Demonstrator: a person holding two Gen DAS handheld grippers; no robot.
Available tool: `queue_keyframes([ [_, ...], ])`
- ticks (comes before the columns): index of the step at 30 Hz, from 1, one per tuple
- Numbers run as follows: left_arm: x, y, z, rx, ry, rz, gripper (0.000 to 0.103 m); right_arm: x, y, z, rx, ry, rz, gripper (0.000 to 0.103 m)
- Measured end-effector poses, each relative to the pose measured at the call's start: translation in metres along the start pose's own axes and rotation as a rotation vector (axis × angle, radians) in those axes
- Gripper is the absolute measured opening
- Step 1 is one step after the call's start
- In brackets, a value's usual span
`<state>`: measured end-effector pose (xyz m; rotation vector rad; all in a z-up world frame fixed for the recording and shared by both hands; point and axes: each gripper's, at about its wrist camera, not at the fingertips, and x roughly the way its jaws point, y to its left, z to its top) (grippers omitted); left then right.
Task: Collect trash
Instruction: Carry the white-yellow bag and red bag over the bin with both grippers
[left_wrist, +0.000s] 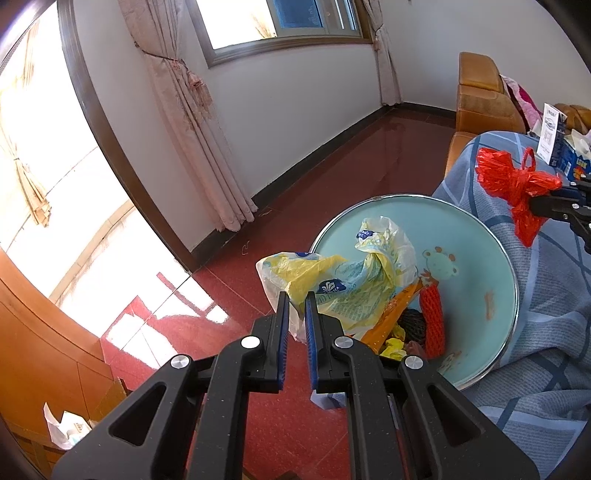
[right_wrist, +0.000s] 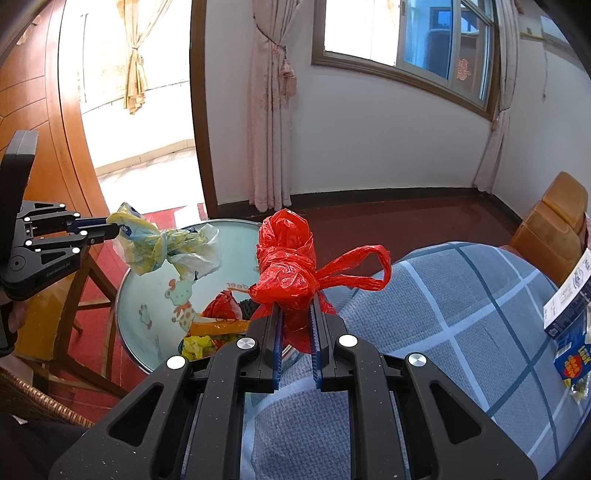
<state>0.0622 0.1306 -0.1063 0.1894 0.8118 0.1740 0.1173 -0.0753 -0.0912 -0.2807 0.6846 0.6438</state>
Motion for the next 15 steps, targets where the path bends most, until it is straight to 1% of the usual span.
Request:
queue_keyframes([
  [15,-0.0022,0.0036,-0.0036,0.003,0.003,0.0,0.009,0.0005,0.0049,0.0053,-0.024,0.005,0.013,0.013],
])
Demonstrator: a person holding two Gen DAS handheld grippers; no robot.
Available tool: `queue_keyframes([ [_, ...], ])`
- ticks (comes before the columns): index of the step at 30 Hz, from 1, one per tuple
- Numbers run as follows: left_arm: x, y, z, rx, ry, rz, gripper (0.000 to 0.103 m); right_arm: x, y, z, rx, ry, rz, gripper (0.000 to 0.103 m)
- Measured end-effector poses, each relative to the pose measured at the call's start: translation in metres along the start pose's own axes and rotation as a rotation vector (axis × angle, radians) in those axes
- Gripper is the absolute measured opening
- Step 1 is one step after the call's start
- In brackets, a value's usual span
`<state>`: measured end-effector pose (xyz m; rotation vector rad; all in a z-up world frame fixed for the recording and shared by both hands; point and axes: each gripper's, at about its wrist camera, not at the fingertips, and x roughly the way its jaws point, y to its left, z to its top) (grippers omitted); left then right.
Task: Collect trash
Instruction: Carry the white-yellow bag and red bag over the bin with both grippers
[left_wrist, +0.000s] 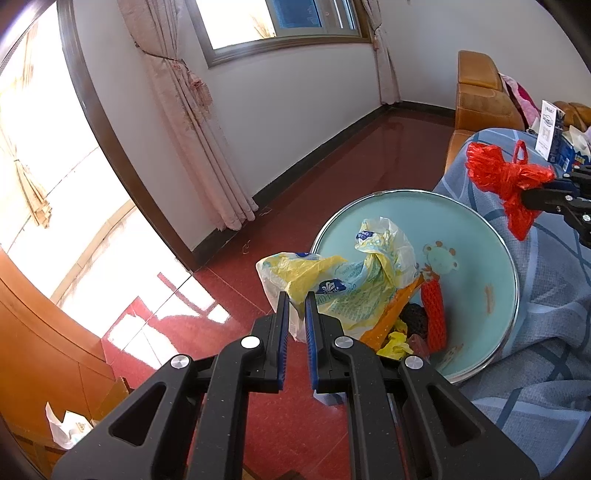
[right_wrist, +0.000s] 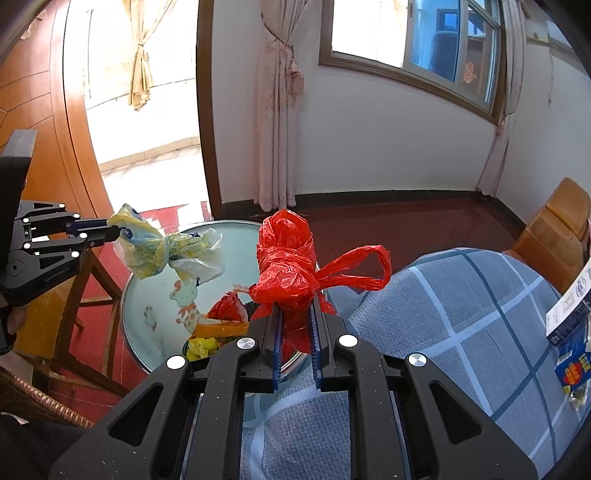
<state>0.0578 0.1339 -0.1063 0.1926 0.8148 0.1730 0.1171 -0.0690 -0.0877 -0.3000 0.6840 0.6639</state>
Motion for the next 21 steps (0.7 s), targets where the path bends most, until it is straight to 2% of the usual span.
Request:
queue_keyframes([
  [21,0.0,0.007,-0.008,-0.017,0.006,-0.001,0.009,0.01,0.003,0.008,-0.011,0.005,0.017,0.013],
])
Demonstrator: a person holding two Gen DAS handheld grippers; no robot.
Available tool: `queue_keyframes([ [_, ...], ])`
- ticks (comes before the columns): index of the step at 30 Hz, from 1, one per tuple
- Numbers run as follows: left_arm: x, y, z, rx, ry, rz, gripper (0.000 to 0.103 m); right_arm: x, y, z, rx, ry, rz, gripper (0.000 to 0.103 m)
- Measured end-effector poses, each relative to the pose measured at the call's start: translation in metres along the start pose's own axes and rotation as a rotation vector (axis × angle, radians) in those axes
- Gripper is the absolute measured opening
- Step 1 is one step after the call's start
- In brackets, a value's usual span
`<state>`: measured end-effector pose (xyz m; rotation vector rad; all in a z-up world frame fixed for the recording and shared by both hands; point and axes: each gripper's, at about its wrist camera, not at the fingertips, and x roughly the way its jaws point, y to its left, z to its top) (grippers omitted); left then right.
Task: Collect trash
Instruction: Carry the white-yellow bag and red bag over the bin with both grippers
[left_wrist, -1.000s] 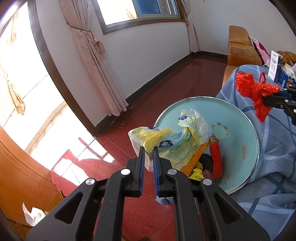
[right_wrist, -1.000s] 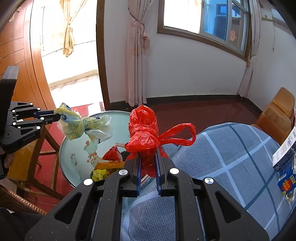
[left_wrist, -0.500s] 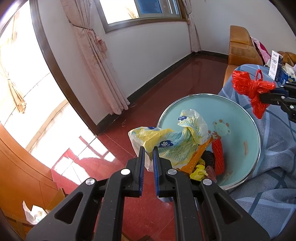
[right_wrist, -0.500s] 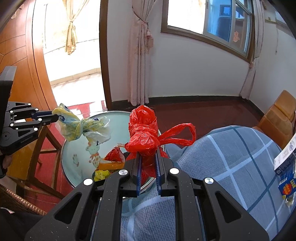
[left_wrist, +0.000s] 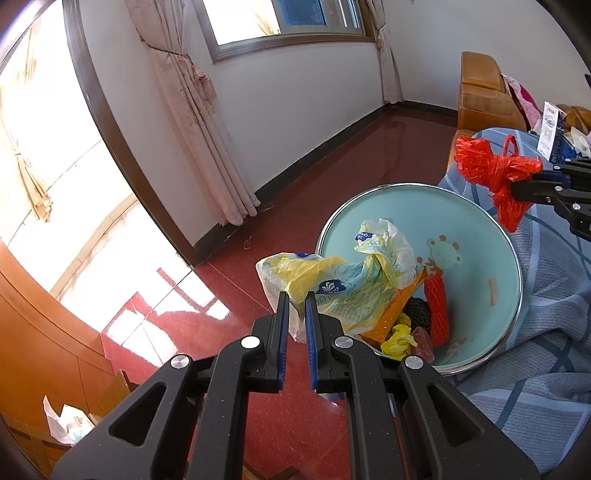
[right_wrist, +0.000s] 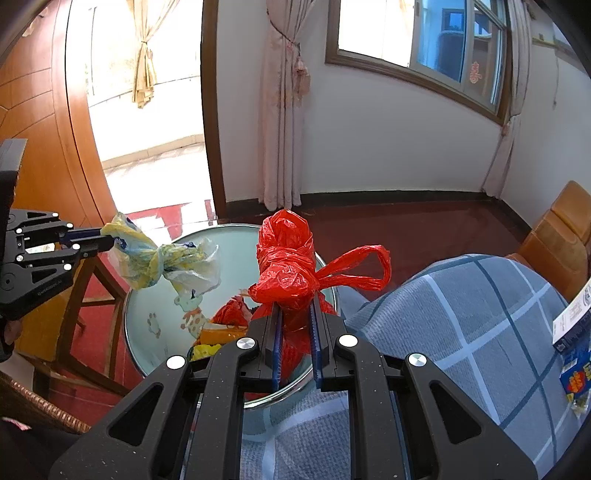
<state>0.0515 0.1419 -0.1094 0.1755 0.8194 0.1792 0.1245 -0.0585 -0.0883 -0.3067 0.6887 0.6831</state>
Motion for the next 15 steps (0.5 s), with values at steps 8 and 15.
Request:
queue_keyframes([
  [8,-0.0032,0.0022,-0.0006,-0.009,-0.011,-0.006,0.009,-0.0014,0.0025,-0.0004,-0.003,-0.006,0.0,0.013],
  [15,-0.0037,0.0039,-0.0007,-0.01,-0.012,-0.01,0.009,-0.0013,0.0052,0.0,-0.008,-0.009,0.004,0.013],
])
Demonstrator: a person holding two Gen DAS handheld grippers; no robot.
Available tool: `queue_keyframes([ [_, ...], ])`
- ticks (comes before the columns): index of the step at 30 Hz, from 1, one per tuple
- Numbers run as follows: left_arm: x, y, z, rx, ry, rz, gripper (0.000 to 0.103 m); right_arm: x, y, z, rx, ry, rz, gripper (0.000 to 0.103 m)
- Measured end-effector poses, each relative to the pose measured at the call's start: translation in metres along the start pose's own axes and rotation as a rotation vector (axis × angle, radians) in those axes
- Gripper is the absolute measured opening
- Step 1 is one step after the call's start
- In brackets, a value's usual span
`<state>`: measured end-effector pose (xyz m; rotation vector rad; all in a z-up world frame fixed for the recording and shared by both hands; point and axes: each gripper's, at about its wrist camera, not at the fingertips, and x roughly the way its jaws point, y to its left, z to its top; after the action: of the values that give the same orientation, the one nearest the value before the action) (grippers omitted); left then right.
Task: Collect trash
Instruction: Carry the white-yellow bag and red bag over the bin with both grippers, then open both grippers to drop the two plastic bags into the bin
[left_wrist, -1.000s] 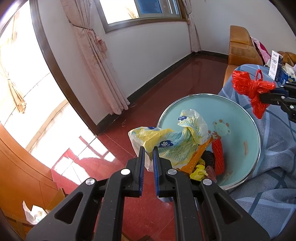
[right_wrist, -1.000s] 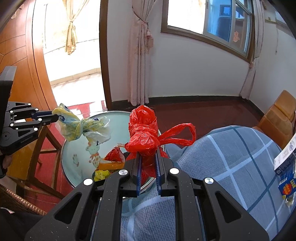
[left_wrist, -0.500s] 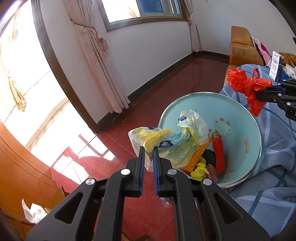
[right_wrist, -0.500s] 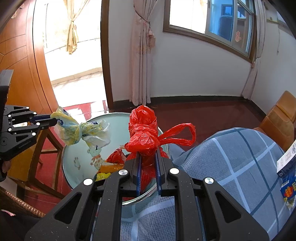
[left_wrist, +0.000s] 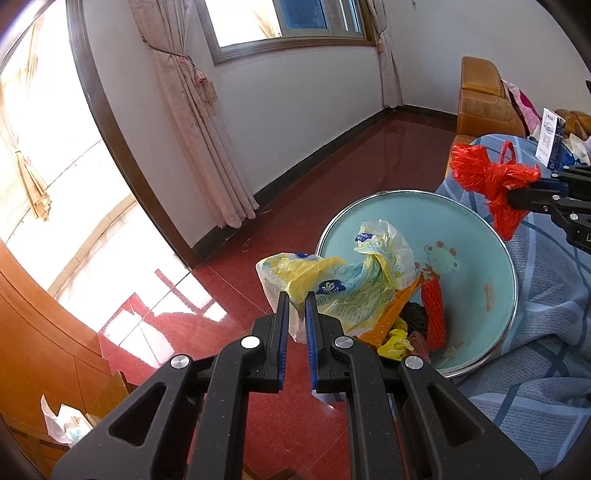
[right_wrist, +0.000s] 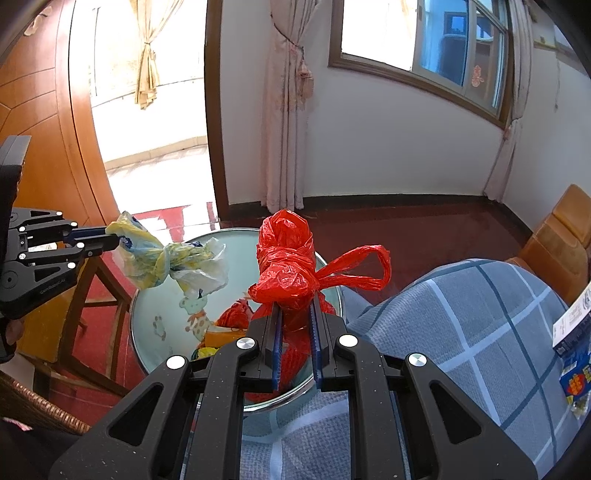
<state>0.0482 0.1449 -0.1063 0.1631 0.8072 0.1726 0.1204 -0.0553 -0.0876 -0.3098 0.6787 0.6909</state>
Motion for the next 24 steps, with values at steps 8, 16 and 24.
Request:
queue_keyframes([
  [8,-0.0022,0.0011,0.0019,-0.001,-0.005,-0.005,0.009,0.0005,0.0017,0.0003,-0.001,0.0,0.001,0.014],
  [16,-0.004,0.0037,0.0036,-0.009,-0.009,-0.01,0.009,0.0018,0.0048,0.0014,-0.006,-0.001,0.004,0.014],
  [24,-0.0063,0.0049,0.005,-0.015,-0.017,-0.021,0.009,0.0023,0.0087,0.0032,-0.011,-0.003,0.009,0.014],
])
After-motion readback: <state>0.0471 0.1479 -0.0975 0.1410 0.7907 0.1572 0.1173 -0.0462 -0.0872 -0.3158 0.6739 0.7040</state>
